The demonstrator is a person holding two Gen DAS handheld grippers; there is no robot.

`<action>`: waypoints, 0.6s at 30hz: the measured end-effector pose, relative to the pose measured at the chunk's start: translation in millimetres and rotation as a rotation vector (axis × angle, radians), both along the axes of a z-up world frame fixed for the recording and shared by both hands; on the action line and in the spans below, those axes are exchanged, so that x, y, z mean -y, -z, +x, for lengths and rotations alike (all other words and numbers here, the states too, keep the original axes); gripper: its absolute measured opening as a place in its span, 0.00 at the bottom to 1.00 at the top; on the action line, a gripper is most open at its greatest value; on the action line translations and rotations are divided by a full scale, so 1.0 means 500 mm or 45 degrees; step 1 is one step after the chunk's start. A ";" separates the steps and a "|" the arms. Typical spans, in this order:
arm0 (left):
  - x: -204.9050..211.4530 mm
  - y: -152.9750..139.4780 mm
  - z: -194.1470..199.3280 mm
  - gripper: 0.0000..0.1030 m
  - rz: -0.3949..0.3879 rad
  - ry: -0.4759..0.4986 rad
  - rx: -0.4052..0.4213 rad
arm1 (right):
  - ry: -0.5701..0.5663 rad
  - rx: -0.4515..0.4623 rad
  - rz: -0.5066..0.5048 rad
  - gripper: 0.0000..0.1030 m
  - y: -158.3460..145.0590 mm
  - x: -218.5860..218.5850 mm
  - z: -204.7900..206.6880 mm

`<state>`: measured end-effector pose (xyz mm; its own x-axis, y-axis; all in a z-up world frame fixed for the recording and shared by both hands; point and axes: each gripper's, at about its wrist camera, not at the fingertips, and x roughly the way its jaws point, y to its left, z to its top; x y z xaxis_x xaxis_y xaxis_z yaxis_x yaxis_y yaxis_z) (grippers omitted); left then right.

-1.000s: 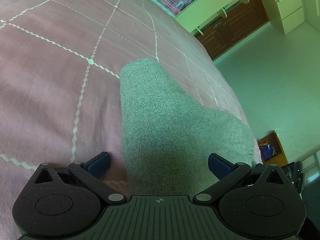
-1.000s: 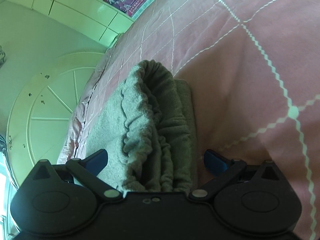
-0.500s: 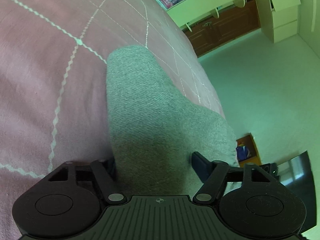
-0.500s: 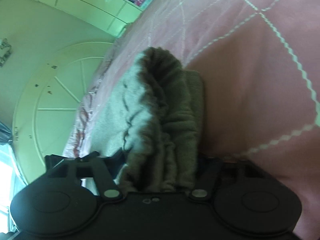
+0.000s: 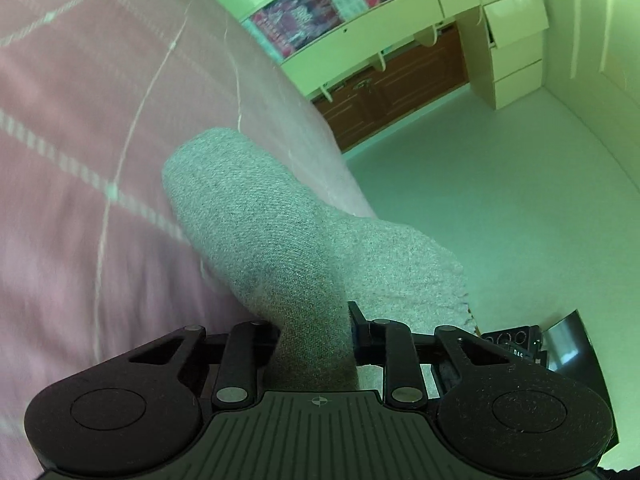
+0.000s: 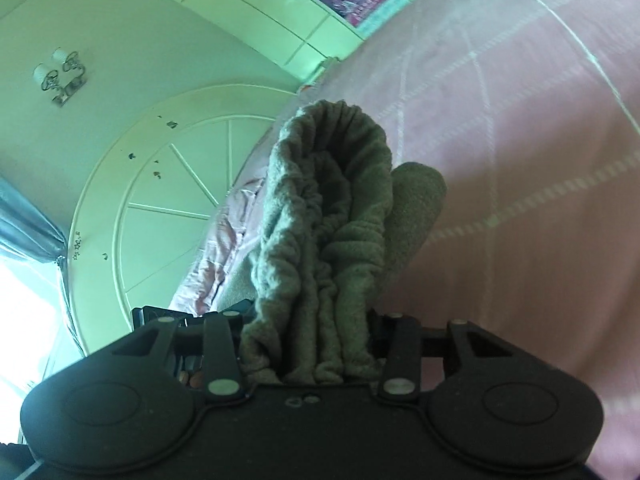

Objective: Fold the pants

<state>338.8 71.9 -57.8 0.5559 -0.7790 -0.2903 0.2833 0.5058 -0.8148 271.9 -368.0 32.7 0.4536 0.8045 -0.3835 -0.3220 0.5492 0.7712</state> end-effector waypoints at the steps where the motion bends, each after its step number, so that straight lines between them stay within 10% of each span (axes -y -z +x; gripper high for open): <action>1: -0.019 -0.016 0.017 0.26 0.001 -0.015 0.017 | -0.010 0.014 0.008 0.34 -0.008 -0.006 0.023; 9: -0.091 -0.069 0.229 0.28 0.160 -0.152 0.078 | 0.122 0.012 0.039 0.40 0.017 -0.061 0.273; 10: -0.091 -0.047 0.256 0.49 0.216 -0.209 0.047 | 0.171 0.018 -0.020 0.56 0.040 -0.070 0.303; 11: -0.085 -0.017 0.281 0.90 0.348 -0.315 -0.015 | 0.265 -0.013 -0.171 0.92 0.070 -0.085 0.327; 12: -0.076 0.013 0.298 0.99 0.546 -0.430 -0.098 | 0.364 -0.100 -0.321 0.95 0.099 -0.094 0.344; 15: -0.031 0.051 0.282 1.00 0.788 -0.393 0.126 | 0.323 0.014 -0.442 0.95 0.130 -0.123 0.343; 18: -0.021 0.050 0.290 1.00 0.811 -0.408 0.137 | 0.289 0.104 -0.547 0.95 0.134 -0.143 0.331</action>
<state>484.0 82.4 -82.9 0.7798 -0.2709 -0.5644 0.1038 0.9450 -0.3101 437.4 -296.7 -34.3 0.6415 0.4587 -0.6148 -0.2075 0.8754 0.4367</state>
